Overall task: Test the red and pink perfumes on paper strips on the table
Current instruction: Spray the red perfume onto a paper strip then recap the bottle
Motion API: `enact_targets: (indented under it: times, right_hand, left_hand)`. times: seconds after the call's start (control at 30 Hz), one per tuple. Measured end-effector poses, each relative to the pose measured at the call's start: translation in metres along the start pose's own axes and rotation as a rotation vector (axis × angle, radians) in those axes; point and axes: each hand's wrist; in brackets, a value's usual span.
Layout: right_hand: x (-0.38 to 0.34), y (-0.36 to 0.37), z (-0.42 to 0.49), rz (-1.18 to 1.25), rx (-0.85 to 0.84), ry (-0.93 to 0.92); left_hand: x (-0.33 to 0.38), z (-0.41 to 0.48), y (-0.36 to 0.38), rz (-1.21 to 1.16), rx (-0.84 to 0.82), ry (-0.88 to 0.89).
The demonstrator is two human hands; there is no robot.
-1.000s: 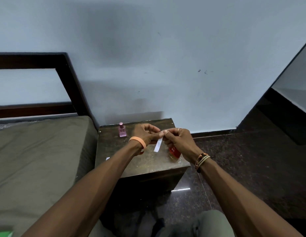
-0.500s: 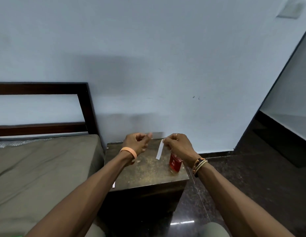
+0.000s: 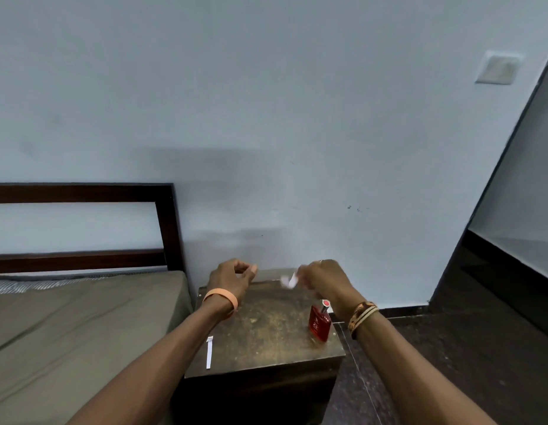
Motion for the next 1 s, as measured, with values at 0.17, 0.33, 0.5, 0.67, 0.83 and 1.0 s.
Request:
enact_targets:
  times: [0.17, 0.33, 0.5, 0.67, 0.83, 1.0]
  right_hand:
    - [-0.009, -0.004, -0.011, 0.363, -0.173, 0.038]
    - [-0.003, -0.003, -0.006, -0.057, 0.025, -0.055]
    - [-0.012, -0.012, -0.010, 0.582, -0.243, 0.054]
    - [0.006, -0.002, -0.006, -0.196, 0.009, -0.062]
    - [-0.013, -0.004, -0.008, 0.422, -0.238, 0.029]
    - [0.006, 0.014, -0.003, -0.136, 0.003, -0.039]
  left_hand:
    - [0.001, 0.002, -0.001, 0.075, -0.007, 0.072]
    - [0.002, 0.000, -0.001, 0.089, -0.003, 0.068]
    - [0.001, -0.002, 0.002, 0.090, -0.006, 0.076]
    - [-0.004, -0.002, 0.002, 0.095, -0.004, 0.075]
    - [-0.007, 0.000, 0.001, 0.094, -0.007, 0.056]
    - [-0.008, 0.001, 0.002, 0.096, -0.002, 0.058]
Point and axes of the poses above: each hand's wrist, its own z-axis towards the middle knuckle, its own y-axis out of the palm, x = y × z, and after that the axes turned 6 degrees about y, right-handed
